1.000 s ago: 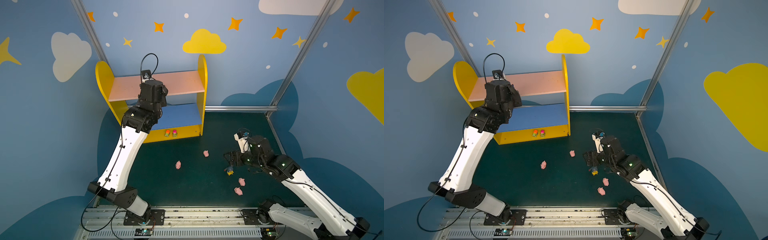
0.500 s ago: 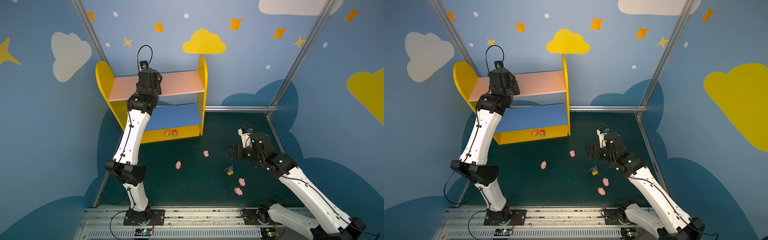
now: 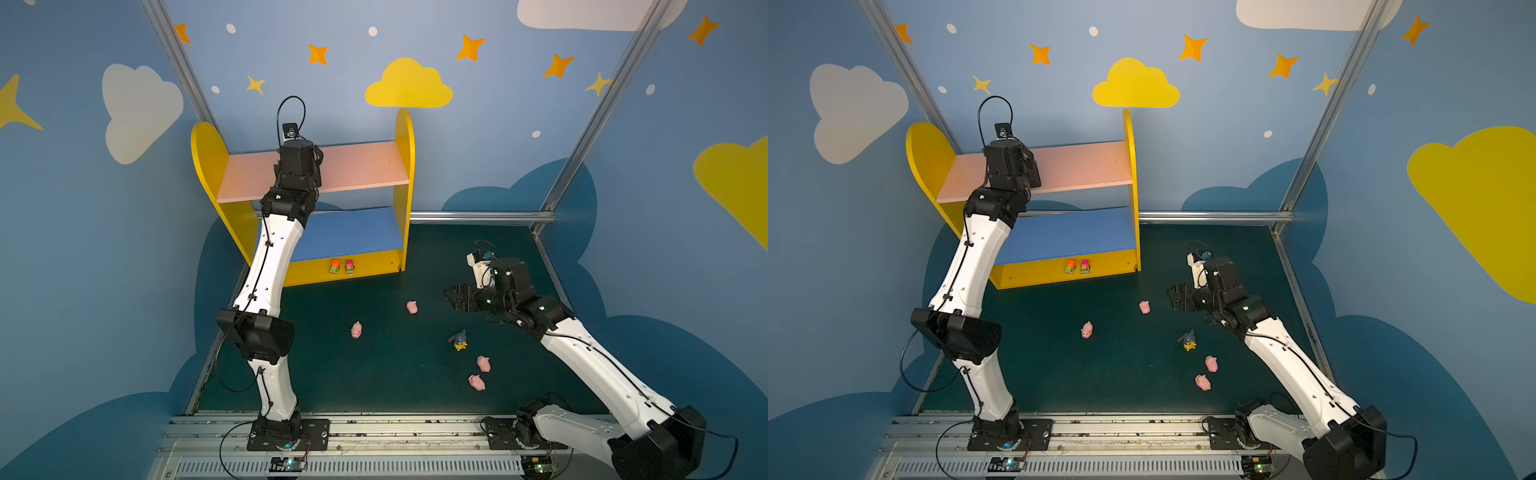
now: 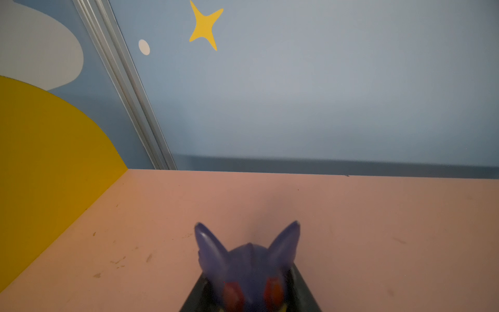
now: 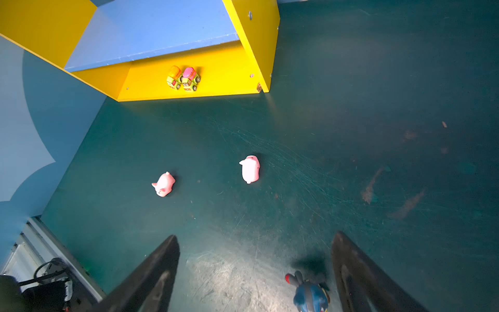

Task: Place and organize the plastic toys onto the shelf
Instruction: 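Lower the figure onto the pink top shelf with the left gripper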

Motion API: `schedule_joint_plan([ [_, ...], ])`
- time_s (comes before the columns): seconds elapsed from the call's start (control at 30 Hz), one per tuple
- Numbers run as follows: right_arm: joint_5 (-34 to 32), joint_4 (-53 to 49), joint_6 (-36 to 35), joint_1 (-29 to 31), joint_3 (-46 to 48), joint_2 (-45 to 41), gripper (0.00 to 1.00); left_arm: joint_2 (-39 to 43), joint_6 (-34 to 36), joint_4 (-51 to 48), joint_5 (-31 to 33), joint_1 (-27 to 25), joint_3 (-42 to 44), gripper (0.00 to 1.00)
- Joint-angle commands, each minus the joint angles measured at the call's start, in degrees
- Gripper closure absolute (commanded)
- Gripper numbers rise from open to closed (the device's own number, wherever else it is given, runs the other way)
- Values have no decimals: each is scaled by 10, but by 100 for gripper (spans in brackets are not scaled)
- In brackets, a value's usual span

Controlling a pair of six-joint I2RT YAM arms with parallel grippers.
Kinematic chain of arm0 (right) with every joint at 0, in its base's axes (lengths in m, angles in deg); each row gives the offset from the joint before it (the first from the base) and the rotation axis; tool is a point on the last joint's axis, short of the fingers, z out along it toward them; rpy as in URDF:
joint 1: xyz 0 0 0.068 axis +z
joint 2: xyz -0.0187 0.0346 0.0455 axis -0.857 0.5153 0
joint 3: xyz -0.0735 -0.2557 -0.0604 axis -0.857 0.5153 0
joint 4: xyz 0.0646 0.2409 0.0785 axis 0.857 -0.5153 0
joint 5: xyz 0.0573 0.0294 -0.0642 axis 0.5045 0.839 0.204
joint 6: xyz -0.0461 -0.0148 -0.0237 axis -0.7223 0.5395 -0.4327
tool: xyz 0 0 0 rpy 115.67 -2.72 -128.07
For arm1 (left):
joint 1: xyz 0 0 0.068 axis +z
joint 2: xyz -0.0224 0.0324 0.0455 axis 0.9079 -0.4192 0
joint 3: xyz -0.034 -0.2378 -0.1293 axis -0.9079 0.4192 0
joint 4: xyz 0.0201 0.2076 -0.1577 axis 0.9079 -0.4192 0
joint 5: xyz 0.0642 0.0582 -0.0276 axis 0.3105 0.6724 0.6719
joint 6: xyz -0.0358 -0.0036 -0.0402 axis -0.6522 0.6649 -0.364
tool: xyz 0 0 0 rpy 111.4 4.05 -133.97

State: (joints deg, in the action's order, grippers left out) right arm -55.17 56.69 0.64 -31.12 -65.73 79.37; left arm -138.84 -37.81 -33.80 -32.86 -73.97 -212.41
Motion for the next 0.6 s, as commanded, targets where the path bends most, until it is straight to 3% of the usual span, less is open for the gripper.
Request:
schedule_joint_plan([
  [0.0, 16, 18, -19, -3, -18, 15, 13, 6, 6, 28, 8, 6, 1, 72],
  [0.23, 19, 23, -19, -10, -10, 15, 13, 13, -1, 33, 1, 7, 21, 71],
  [0.57, 19, 25, -18, -16, -4, 7, 13, 98, 7, 147, -18, 6, 195, 68],
])
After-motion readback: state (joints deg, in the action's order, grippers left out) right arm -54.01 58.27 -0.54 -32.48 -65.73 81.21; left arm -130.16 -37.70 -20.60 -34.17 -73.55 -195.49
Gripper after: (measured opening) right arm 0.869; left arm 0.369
